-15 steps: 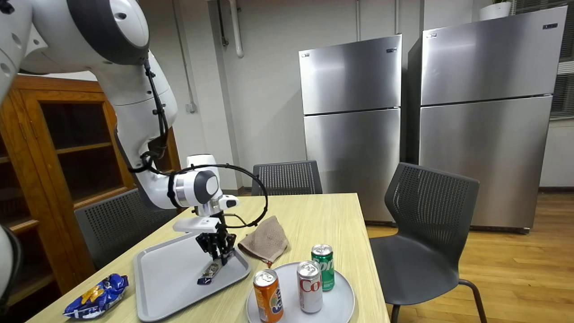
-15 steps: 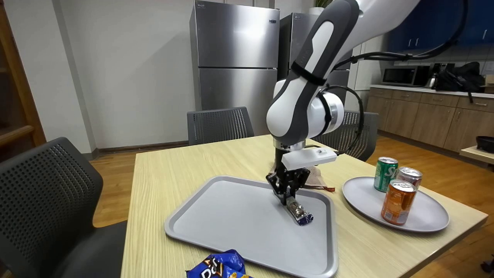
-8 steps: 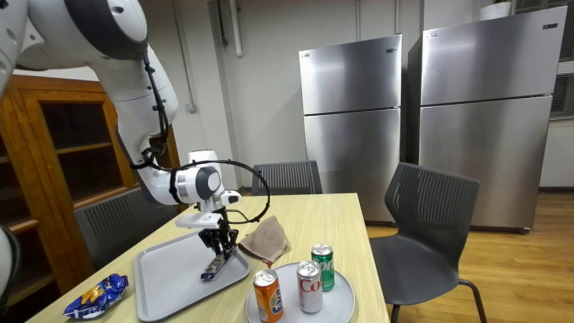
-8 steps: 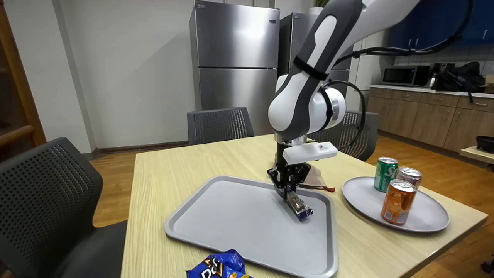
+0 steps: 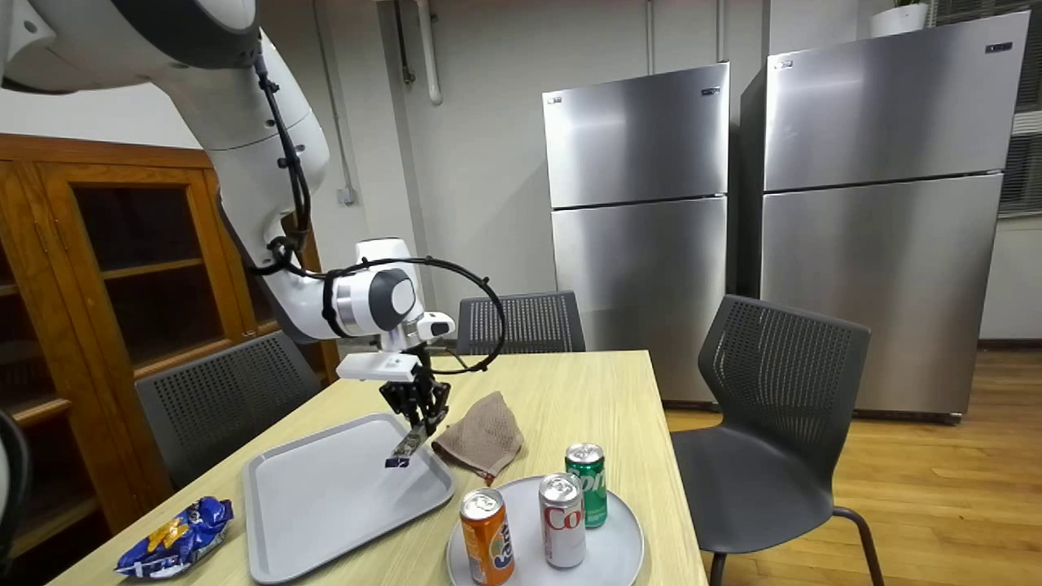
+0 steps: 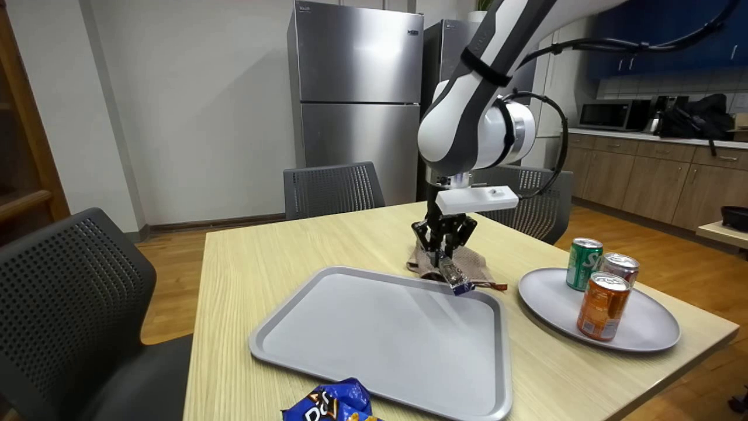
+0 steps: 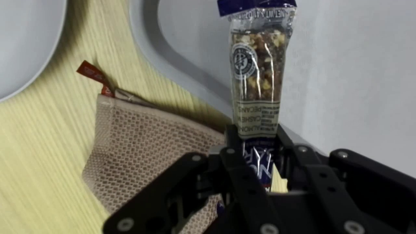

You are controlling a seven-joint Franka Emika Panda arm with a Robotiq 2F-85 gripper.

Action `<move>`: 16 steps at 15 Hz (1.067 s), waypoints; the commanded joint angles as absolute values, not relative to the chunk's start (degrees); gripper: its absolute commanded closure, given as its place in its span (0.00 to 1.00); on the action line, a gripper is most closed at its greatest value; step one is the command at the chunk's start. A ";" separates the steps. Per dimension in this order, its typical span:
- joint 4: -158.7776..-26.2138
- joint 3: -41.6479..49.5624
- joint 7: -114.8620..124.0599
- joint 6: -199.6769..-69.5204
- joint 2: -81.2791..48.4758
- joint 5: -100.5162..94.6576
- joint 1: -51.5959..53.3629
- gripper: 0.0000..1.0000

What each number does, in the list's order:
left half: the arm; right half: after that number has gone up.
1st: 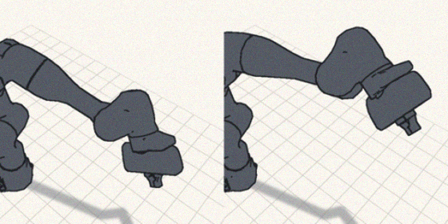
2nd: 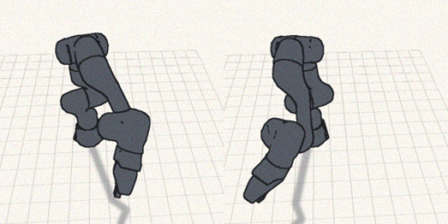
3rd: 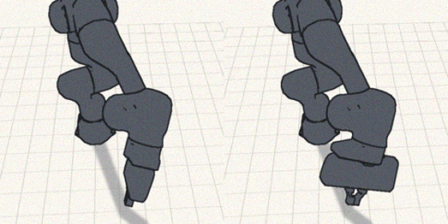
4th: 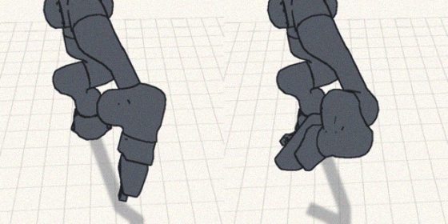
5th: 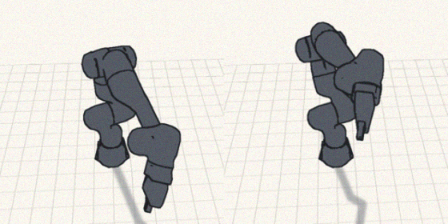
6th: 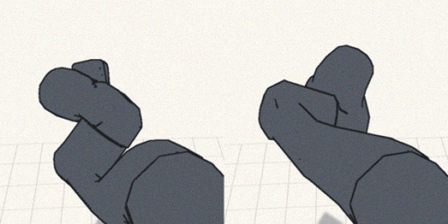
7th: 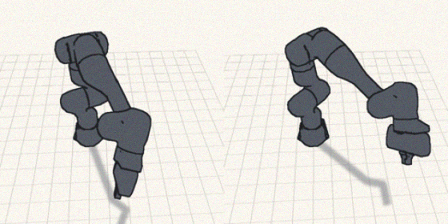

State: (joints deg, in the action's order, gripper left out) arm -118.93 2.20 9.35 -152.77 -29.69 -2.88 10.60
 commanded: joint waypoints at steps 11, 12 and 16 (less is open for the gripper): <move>-111.42 7.80 14.56 -148.57 -31.70 -1.41 3.51 0.93; -110.96 8.21 15.47 -148.29 -32.16 -1.33 3.29 0.93; -109.58 8.34 18.46 -147.67 -33.83 1.65 1.71 0.93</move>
State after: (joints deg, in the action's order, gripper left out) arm -112.32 8.27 15.08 -150.06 -32.27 -0.26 2.45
